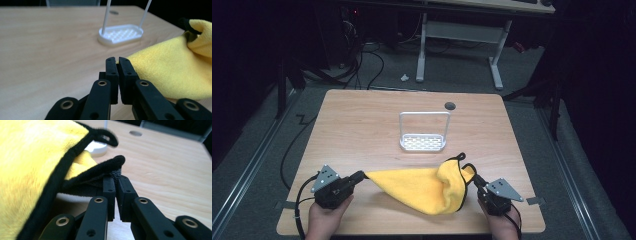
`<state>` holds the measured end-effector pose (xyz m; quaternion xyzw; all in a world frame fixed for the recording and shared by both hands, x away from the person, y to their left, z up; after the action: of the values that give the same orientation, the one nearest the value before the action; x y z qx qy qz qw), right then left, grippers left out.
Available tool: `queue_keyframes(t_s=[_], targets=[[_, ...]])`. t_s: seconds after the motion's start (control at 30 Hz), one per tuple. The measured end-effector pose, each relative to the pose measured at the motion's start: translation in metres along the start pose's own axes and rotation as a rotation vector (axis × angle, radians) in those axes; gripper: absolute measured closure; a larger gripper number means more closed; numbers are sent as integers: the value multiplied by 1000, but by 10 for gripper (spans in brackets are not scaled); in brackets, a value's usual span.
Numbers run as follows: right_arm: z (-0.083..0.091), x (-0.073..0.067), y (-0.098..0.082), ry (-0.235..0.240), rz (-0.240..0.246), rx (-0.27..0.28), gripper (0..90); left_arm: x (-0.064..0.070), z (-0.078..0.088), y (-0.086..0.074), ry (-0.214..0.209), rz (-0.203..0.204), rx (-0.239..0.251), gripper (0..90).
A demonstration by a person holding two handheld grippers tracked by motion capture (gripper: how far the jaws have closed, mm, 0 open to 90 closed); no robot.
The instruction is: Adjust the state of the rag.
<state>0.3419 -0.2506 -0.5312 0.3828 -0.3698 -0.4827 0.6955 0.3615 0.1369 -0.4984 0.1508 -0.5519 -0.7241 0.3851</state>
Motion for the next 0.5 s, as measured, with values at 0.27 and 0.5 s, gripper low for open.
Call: queue_keyframes(t_s=[0.27,0.5], targets=[[-23,11,-19,-35,-71,-107,773,-23,-17,-17,31,83,-58,888],[-13,19,-15,-69,-73,-92,682,-23,-28,-38,10,96,-138,831]])
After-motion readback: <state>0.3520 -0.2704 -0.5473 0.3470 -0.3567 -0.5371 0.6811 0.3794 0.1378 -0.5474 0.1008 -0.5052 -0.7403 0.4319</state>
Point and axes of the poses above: each handheld gripper's, and its own axes: z roughly backward along the jaws, y roughly out of its top, x roughly to its right, the point moved 9 cm from there along -z, roughly forward along the jaws, and after that the axes turned 4 degrees about -y, right-handed, at the moved point
